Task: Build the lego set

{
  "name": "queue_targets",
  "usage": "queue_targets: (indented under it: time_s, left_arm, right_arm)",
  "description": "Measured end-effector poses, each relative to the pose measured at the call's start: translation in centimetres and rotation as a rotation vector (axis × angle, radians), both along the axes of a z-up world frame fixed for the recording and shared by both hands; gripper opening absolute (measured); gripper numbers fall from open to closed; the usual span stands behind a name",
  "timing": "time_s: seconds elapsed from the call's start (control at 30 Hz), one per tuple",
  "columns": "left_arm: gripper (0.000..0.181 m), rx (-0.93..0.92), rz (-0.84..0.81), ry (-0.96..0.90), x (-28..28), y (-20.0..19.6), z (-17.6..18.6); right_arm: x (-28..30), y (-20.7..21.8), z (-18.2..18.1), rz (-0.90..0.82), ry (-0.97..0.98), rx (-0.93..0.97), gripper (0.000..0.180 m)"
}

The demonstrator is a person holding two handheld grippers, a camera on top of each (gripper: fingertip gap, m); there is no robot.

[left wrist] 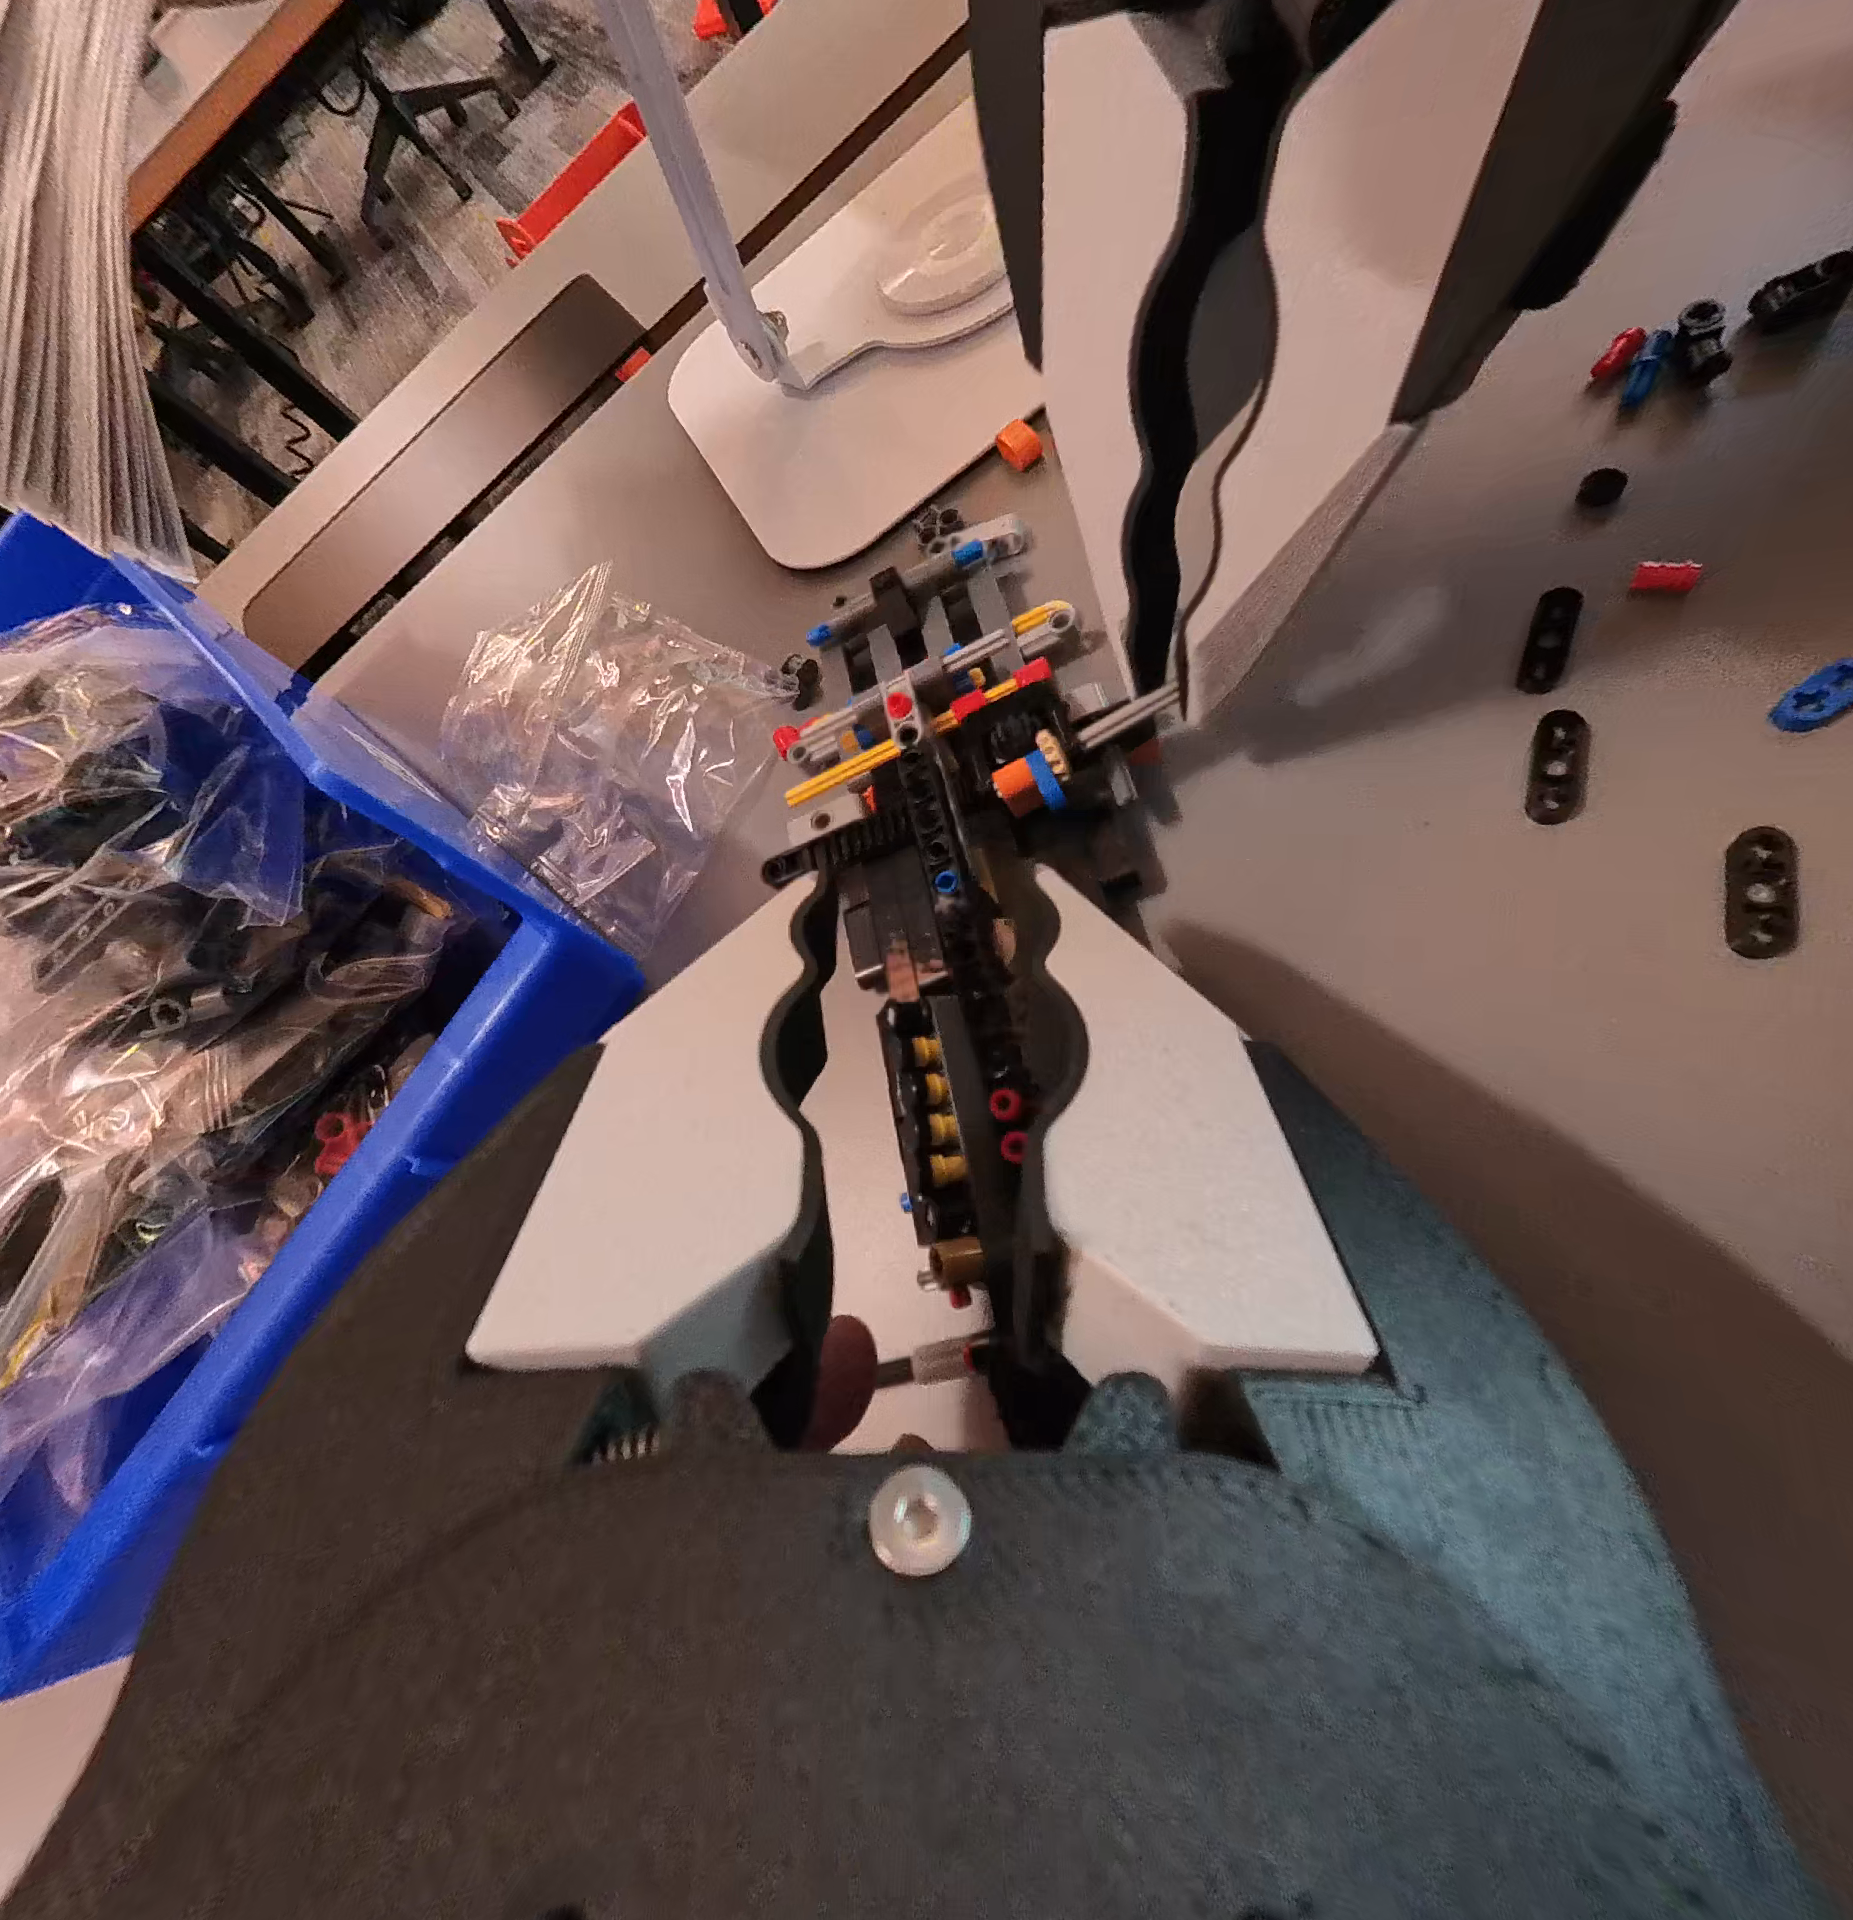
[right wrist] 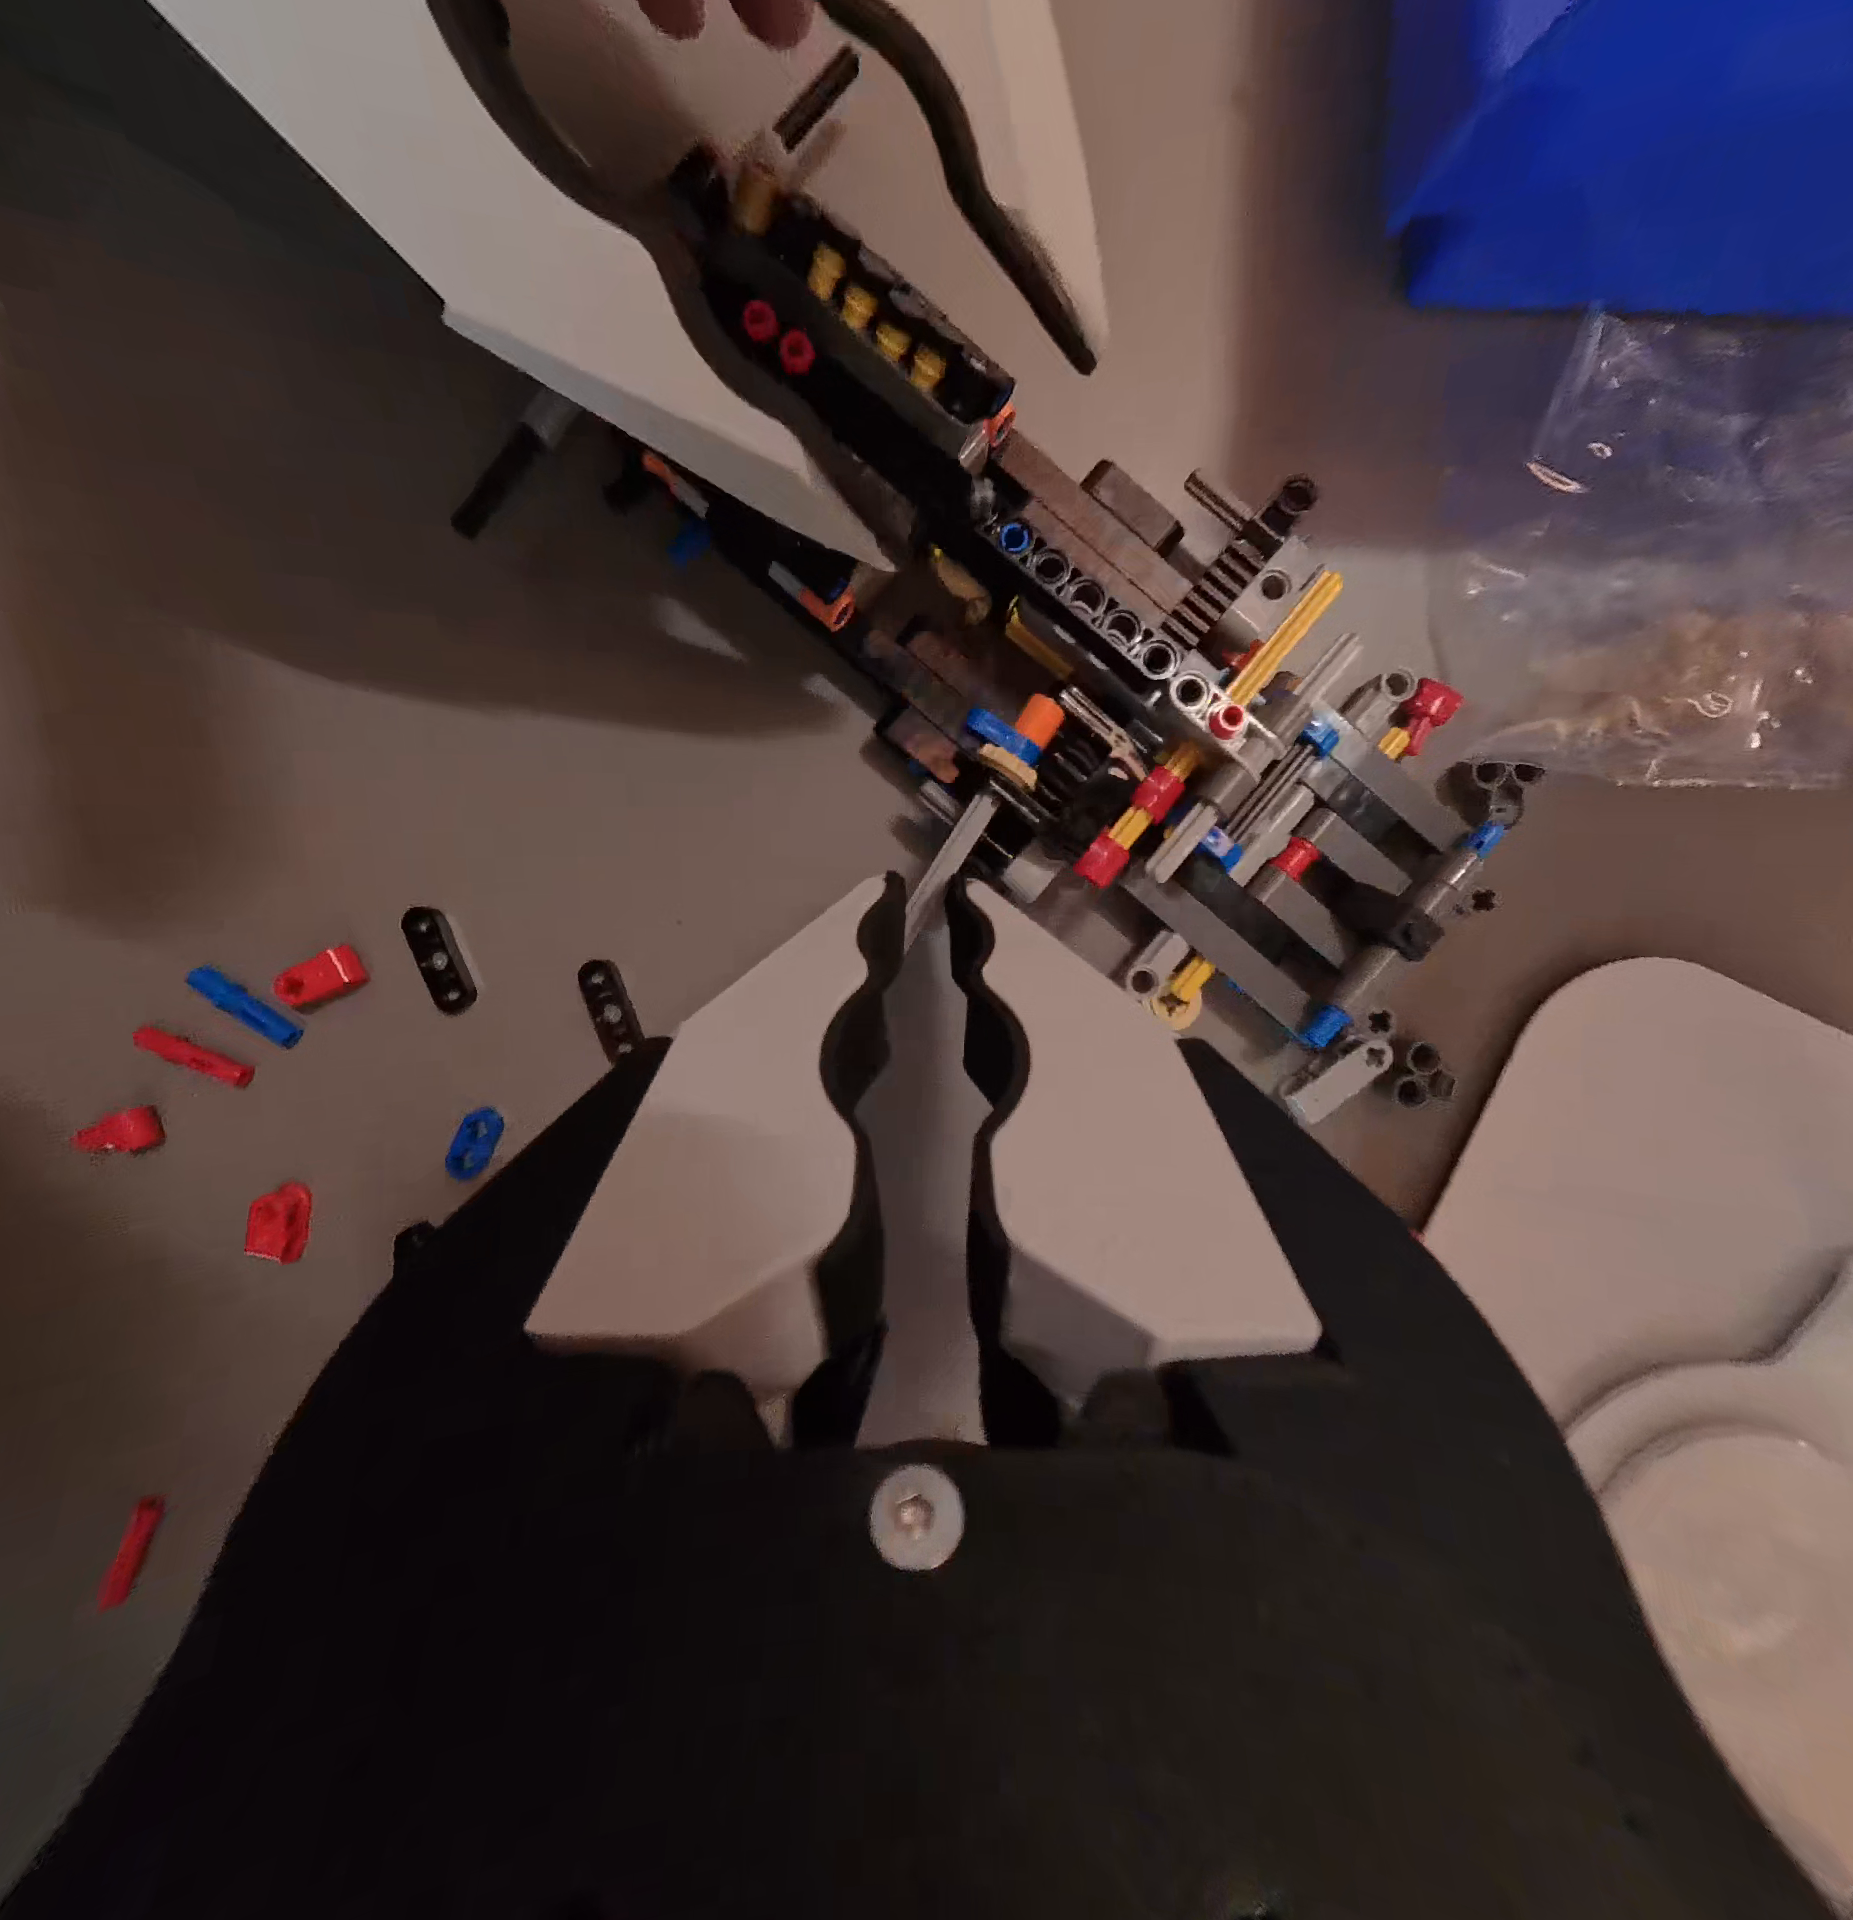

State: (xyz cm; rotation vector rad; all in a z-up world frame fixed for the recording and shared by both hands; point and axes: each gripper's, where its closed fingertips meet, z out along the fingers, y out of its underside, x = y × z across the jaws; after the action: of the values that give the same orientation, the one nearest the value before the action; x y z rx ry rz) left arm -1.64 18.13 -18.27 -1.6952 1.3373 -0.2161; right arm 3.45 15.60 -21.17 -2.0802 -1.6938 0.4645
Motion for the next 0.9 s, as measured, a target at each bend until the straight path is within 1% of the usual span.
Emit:
queue_targets:
  time_s: [0.17,0.5,0.67,0.9]
  left_arm:
    - [0.035,-0.023,-0.014,0.007,0.4,-0.2,-0.5]
    - [0.035,-0.02,-0.044,0.023,2.1,0.2,0.0]
    - [0.035,-0.053,-0.083,0.055,3.2,0.8,-0.5]
    - [0.026,-0.061,-0.138,0.083,4.3,1.6,-0.6]
  right_arm:
    - [0.4,-0.1,0.1,-0.03,0.062,-0.042,0.003]
    - [0.8,0.5,2.2,-0.157,0.39,-0.245,0.003]
    - [1.3,0.9,2.6,-0.225,0.504,-0.335,0.002]
    - [2.0,1.9,2.9,-0.326,0.617,-0.391,0.001]
